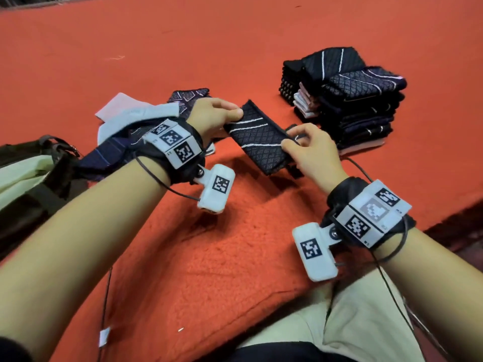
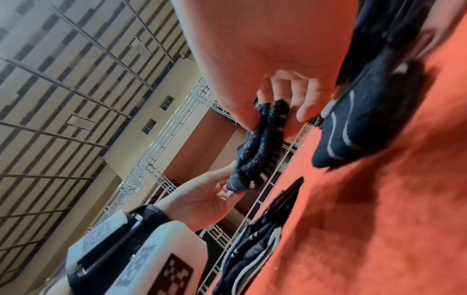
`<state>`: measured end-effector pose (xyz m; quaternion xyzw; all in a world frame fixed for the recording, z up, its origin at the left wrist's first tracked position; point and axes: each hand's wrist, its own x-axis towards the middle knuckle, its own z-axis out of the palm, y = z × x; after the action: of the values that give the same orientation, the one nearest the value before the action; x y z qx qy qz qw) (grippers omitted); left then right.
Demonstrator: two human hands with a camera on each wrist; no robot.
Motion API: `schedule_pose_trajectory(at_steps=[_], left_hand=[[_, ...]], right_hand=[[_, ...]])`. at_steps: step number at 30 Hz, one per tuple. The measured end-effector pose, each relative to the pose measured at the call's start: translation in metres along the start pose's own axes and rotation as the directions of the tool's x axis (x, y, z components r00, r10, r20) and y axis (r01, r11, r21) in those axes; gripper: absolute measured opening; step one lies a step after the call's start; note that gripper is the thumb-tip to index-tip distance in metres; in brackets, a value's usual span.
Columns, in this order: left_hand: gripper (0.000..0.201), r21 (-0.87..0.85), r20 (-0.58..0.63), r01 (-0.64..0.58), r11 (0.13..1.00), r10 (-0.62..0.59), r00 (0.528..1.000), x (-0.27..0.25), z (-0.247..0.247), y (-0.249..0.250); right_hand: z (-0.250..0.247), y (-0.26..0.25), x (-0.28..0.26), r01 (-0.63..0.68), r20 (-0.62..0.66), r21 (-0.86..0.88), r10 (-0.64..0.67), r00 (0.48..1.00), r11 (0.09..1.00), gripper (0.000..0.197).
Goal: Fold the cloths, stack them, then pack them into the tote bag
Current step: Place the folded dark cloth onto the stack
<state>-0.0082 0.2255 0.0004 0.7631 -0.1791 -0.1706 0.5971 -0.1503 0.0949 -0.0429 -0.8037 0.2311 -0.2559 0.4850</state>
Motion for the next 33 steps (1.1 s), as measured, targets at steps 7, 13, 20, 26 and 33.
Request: schedule_pose_trajectory(at_steps=[7,13,20,26,33], left_hand=[[0.019,-0.018,0.067,0.089,0.996,-0.088,0.994,0.030,0.068,-0.001],[0.023,0.121,0.075,0.100,0.988,-0.110,0.991,0.052,0.083,-0.007],[0.018,0.261,0.154,0.092,0.961,-0.136,0.979,0.058,0.085,-0.012],[0.008,0.291,0.136,0.060,0.955,-0.103,0.985,0.062,0.086,-0.015],[0.010,0.303,0.126,0.098,0.948,-0.142,0.982,0.061,0.089,-0.019]], right_hand=[[-0.038,0.033,0.015,-0.132,-0.072,-0.067,0.127,0.989,0.989,0.011],[-0.044,0.044,0.030,-0.185,-0.099,-0.063,0.178,0.979,0.981,0.014],[-0.033,0.052,0.030,-0.243,-0.056,-0.102,0.239,0.969,0.965,0.019],[-0.033,0.047,0.032,-0.280,-0.066,-0.005,0.279,0.958,0.960,0.015],[-0.036,0.057,0.036,-0.269,-0.073,-0.003,0.268,0.961,0.963,0.023]])
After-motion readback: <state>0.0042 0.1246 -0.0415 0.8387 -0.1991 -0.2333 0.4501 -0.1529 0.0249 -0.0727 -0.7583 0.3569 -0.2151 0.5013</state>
